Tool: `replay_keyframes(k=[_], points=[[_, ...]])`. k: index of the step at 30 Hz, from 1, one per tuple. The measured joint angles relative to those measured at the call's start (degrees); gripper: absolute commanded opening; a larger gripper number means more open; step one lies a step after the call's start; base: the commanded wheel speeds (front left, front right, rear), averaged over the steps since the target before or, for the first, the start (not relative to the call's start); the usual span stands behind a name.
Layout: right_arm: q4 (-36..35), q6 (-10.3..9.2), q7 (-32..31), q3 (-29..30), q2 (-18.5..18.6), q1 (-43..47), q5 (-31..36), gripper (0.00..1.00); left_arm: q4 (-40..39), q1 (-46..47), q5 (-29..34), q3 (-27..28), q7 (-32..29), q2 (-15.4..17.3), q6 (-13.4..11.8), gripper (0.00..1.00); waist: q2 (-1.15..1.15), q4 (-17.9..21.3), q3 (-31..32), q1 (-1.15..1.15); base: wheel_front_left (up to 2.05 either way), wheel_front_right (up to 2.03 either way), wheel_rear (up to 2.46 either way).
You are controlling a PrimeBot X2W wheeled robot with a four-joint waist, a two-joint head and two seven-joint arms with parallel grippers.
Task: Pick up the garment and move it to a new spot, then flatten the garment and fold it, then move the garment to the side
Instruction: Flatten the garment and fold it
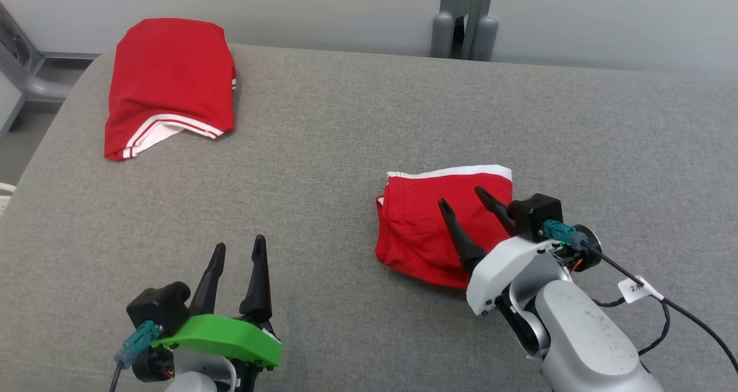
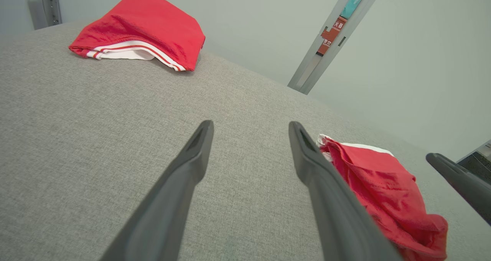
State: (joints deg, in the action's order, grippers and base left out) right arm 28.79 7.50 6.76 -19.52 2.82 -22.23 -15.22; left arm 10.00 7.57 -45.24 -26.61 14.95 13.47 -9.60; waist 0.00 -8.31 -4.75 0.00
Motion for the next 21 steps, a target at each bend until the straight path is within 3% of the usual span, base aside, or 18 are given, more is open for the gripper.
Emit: replay_keyframes(k=[3,10,21], points=[[2.36,0.00,-2.22,0.91,0.02,-0.92,3.16,0.00,0.07,0.10,0.01,-0.02,0.00,-0.14,0.03,1.00,0.00,-0.79,-0.31,0.00,0.00,0.00,0.00],[6.45,0.00,-4.42,-2.14,0.02,-1.56,4.61,0.00,0.36,0.19,0.03,0.44,0.01,-0.31,0.26,1.00,0.00,-2.70,-1.04,0.00,0.00,0.00,0.00],[6.51,0.00,-5.67,-14.16,-0.03,-0.74,-1.56,0.00,0.59,0.20,0.49,1.30,0.02,-0.79,0.52,1.00,0.00,-3.36,-1.58,0.00,0.00,0.00,0.00]])
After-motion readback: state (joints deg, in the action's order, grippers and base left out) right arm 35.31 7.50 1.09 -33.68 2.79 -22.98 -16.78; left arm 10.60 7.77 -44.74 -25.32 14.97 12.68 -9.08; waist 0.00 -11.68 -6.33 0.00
